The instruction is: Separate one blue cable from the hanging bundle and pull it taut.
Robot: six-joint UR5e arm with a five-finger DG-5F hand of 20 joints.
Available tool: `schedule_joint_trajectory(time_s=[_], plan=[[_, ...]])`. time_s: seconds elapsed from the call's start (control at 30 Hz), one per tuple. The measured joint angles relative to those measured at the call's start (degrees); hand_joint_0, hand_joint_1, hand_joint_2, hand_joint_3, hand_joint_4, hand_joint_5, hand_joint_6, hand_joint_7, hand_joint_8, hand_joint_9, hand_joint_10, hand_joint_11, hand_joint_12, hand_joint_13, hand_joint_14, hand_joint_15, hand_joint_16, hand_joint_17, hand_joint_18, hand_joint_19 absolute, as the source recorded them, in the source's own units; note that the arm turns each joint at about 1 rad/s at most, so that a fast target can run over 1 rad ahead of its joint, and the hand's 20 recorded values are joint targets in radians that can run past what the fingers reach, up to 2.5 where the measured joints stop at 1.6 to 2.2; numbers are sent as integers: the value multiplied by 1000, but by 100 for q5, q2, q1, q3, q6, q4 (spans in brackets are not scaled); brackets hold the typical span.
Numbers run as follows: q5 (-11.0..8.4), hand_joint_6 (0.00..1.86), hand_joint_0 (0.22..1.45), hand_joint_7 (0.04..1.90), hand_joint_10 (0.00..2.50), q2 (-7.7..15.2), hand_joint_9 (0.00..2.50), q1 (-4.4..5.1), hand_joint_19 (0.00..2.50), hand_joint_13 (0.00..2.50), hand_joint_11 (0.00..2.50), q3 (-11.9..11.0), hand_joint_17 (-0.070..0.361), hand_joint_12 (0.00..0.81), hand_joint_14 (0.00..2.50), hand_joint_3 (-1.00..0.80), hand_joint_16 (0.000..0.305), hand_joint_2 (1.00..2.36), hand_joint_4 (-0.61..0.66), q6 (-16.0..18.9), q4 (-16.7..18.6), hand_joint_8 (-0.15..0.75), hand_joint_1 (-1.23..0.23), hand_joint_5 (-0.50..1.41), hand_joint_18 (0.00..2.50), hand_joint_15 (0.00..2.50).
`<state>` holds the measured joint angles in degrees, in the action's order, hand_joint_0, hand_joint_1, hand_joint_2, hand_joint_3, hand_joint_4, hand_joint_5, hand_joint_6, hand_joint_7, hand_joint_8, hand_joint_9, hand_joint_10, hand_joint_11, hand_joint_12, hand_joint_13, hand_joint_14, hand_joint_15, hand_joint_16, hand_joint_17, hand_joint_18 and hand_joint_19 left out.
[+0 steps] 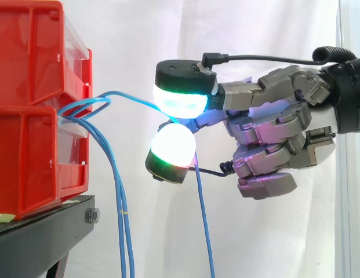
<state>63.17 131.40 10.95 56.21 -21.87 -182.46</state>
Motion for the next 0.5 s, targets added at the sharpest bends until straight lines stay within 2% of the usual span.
schedule_joint_trajectory(time_s=[0.17, 0.27, 0.3, 0.37, 0.5], plan=[[-51, 505, 722, 1335, 1190, 0, 2292, 7, 1479, 1440, 2070, -2, 85, 297, 1454, -500, 38, 1000, -47, -52, 0, 142, -632, 148, 1298, 1247], [-57, 509, 687, 1335, 1193, 0, 2292, 8, 1479, 1433, 2064, -23, 87, 297, 1463, -500, 38, 1000, -53, -95, 0, 143, -613, 146, 1295, 1255], [-58, 516, 659, 1316, 1191, 0, 2289, 8, 1484, 1428, 2082, -44, 88, 295, 1477, -500, 39, 1000, -46, -124, 0, 143, -591, 144, 1291, 1245], [-58, 513, 526, 1331, 1130, 0, 2316, 8, 1454, 1445, 2089, -88, 100, 314, 1501, -500, 44, 1000, -17, -182, -10, 150, -482, 146, 1334, 1215], [-48, 500, 447, 1356, 975, -1, 2377, 7, 1217, 1489, 2133, -202, 125, 360, 1530, -500, 56, 1000, 22, -353, -75, 160, -265, 153, 1345, 1146]])
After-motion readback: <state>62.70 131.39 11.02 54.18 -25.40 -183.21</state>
